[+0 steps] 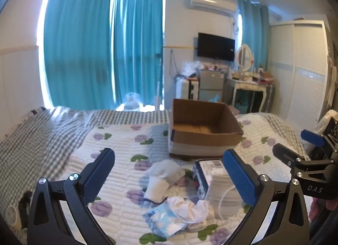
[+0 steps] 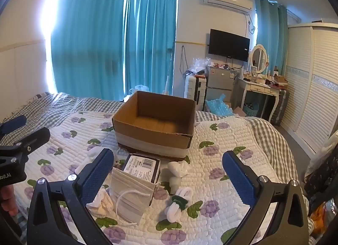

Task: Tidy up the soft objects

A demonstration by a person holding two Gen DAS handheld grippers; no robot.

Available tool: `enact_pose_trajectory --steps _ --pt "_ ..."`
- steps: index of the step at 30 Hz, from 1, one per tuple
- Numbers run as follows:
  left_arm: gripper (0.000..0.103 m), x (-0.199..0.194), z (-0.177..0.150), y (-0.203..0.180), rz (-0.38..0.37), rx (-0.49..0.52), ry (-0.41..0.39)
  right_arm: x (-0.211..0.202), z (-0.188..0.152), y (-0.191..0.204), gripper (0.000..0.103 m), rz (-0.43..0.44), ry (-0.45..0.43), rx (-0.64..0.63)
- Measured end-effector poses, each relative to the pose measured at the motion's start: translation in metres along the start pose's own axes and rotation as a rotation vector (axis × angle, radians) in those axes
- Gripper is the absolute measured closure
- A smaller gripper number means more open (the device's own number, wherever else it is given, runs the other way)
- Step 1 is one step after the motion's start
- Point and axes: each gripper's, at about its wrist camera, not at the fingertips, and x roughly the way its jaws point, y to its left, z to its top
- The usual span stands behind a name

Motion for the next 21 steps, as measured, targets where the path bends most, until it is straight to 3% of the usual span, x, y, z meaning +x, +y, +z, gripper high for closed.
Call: enact_pose_trajectory --steps 21 --pt "0.000 -0.0008 -0.0001 0.0032 0.009 -0.011 0.015 0.0016 -0.0031 0.0000 0.000 0.000 0.005 0.001"
